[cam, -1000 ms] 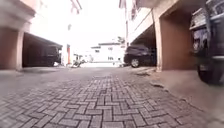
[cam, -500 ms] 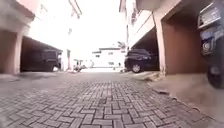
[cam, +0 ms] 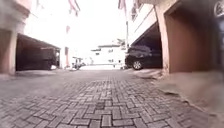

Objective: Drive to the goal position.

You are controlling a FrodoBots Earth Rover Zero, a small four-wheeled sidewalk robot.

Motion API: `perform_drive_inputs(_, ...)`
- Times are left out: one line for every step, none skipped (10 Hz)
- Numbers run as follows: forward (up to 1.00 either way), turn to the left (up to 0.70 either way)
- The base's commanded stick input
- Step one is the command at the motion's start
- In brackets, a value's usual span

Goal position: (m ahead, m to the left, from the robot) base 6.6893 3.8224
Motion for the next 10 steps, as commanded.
perform_drive_inputs(0.70, 0.00)
perform_drive_inputs(0.70, 0.00)
perform_drive_inputs(0.70, 0.00)
perform_drive_inputs(0.70, 0.00)
perform_drive_inputs(0.70, 0.00)
perform_drive_inputs(0.70, 0.00)
perform_drive_inputs(0.70, 0.00)
perform_drive_inputs(0.70, 0.00)
perform_drive_inputs(0.70, 0.00)
perform_drive_inputs(0.70, 0.00)
